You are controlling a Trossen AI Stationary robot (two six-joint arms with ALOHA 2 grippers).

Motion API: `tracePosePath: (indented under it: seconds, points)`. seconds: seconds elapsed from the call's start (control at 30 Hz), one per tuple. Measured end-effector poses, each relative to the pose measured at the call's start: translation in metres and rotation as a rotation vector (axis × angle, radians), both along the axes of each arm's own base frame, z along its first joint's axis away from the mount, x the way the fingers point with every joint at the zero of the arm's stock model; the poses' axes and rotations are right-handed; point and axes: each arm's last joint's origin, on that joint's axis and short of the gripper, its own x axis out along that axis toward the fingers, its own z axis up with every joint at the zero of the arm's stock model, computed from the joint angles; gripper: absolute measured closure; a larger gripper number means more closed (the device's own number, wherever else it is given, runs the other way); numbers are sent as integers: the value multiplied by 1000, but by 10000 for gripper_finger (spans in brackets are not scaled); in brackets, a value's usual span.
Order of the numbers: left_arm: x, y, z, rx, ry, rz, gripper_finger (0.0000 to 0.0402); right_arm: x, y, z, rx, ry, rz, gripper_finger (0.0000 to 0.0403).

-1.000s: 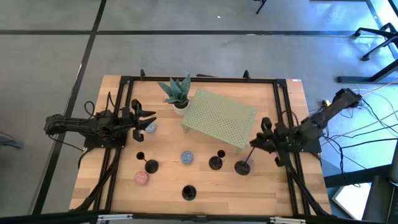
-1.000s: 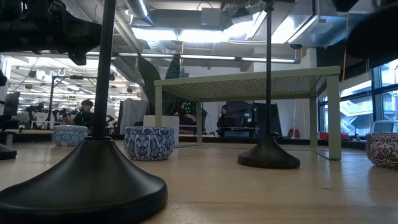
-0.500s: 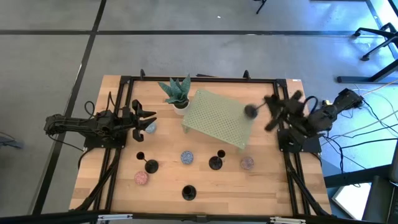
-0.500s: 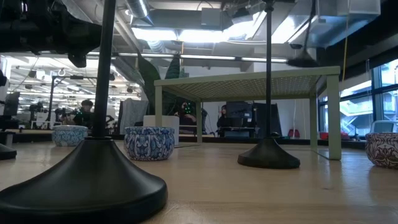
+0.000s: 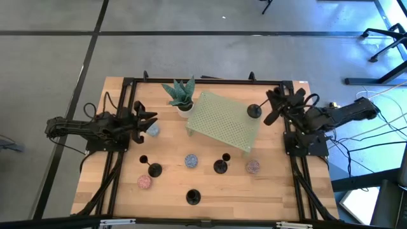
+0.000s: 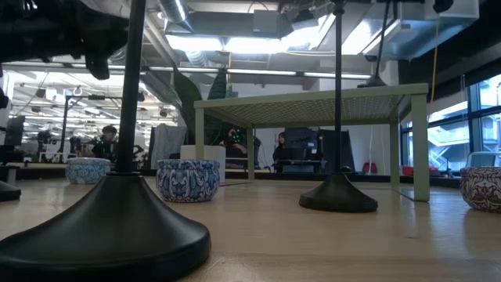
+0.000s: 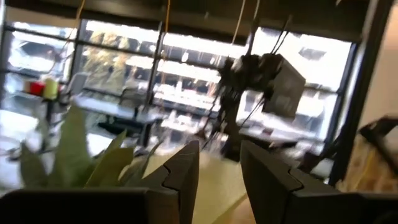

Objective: Stock candles and holders on shelf
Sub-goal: Put the black candle holder on the shelf

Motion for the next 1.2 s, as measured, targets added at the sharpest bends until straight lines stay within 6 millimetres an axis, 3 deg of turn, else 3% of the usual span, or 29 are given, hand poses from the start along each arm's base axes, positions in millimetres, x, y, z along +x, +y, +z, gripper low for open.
tracePosePath:
  seconds: [0.33,0.57,0.83,1.2]
  points:
    - [-12,-2,52,121,-127,-16,290,8,-10,-22,89,54,-58,362]
    - [1,-4,83,340,-6,-20,290,11,-15,-22,115,57,-21,361]
    - [30,-5,75,378,152,-45,275,13,-20,-21,109,67,-23,361]
    - [36,-5,74,401,170,-27,258,16,-27,-23,122,104,66,343]
